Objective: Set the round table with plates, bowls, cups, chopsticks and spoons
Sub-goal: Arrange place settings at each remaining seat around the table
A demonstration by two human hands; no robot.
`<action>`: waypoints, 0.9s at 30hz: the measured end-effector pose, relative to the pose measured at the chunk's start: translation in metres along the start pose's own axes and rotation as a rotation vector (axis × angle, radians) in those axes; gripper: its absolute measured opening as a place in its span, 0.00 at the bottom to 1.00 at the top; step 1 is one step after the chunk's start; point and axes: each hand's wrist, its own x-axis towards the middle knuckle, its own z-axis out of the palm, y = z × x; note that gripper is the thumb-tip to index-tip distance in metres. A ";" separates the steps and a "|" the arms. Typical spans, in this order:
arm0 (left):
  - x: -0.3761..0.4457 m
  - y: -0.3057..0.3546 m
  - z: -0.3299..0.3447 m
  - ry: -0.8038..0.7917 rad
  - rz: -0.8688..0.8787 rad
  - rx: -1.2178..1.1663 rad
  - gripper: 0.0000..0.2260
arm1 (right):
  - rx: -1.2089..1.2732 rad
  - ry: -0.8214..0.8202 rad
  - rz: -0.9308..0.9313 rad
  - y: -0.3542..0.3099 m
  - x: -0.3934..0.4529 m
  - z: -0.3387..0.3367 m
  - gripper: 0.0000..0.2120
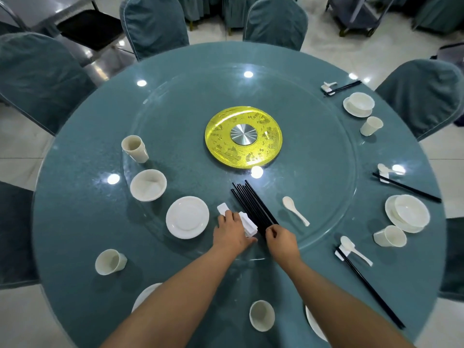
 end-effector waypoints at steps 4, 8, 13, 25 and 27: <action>0.003 -0.003 0.005 0.011 -0.038 0.034 0.40 | 0.018 -0.016 0.016 0.008 0.000 0.001 0.11; 0.005 -0.006 0.003 0.052 -0.076 0.046 0.35 | 0.042 0.008 0.042 0.017 0.000 -0.003 0.11; 0.001 -0.011 -0.003 0.060 -0.096 -0.042 0.35 | 0.018 0.034 0.049 0.023 -0.002 -0.004 0.16; -0.068 -0.049 -0.034 -0.378 -0.083 -1.194 0.13 | -0.002 -0.230 -0.343 -0.028 -0.044 0.014 0.28; -0.083 -0.058 -0.038 -0.451 -0.133 -1.309 0.16 | 0.000 -0.192 -0.388 -0.034 -0.054 0.020 0.26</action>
